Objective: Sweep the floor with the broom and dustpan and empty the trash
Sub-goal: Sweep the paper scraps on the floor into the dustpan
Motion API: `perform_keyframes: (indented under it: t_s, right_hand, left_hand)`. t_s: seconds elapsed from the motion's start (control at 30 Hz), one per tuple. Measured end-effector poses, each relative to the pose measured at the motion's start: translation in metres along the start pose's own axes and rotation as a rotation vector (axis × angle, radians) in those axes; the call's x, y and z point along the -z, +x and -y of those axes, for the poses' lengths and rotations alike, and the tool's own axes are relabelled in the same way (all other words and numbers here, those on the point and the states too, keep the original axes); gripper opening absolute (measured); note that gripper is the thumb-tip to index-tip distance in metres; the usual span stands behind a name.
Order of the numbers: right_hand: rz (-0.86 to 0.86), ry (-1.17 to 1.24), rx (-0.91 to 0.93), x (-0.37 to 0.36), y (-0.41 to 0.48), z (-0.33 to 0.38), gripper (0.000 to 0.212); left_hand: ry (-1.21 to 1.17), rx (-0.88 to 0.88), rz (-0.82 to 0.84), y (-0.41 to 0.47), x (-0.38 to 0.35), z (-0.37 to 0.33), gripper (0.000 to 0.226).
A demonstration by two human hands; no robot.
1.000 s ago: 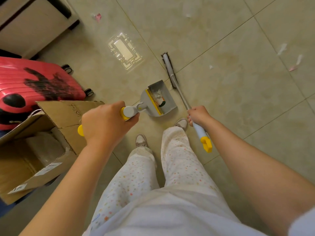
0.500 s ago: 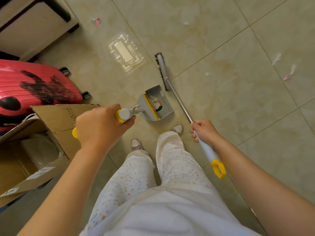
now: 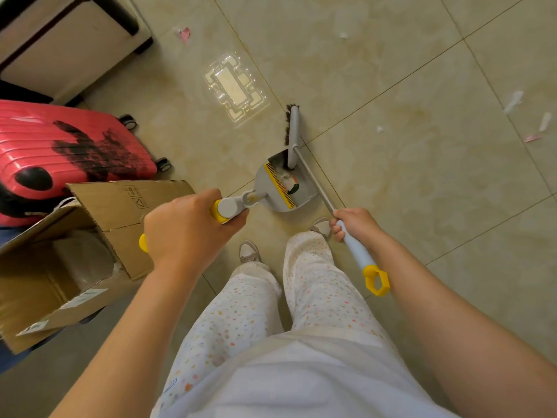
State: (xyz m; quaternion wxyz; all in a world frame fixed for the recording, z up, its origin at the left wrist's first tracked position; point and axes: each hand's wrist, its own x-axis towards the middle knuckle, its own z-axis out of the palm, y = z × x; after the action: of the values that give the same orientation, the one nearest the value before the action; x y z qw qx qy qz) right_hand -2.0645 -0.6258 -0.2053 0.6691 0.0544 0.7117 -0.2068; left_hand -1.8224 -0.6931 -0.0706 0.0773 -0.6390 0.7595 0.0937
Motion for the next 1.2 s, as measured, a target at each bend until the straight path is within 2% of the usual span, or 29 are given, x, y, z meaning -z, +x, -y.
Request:
perform_keyframes:
  t_s: [0.27,0.4,0.6,0.7,0.87,1.07,1.2]
  right_hand:
    - [-0.058,-0.208,0.137,0.038,-0.026,-0.008,0.019]
    - [-0.108,-0.199,0.152,0.061,-0.03,0.002,0.016]
    - [-0.203,-0.197,0.155,0.092,-0.033,0.018,0.024]
    - [-0.256,-0.146,0.145,0.111,-0.032,0.031,0.025]
    - [-0.341,-0.017,0.132,0.133,-0.023,0.061,0.015]
    - [-0.444,0.061,0.079,0.141,-0.01,0.105,0.016]
    - [-0.453,0.124,0.069,0.137,0.004,0.126,0.014]
  left_hand:
    - [-0.062,-0.016,-0.028,-0.001,0.007,-0.007,0.045]
    - [-0.058,-0.02,-0.052,0.015,0.013,-0.021,0.047]
    - [-0.052,-0.132,-0.1,0.06,0.026,-0.067,0.048]
    - [-0.064,-0.238,-0.094,0.085,0.03,-0.09,0.048]
    - [-0.043,-0.332,-0.086,0.128,0.035,-0.12,0.048]
    - [-0.015,-0.459,-0.036,0.191,0.044,-0.147,0.043]
    - [0.039,-0.545,-0.025,0.223,0.044,-0.167,0.041]
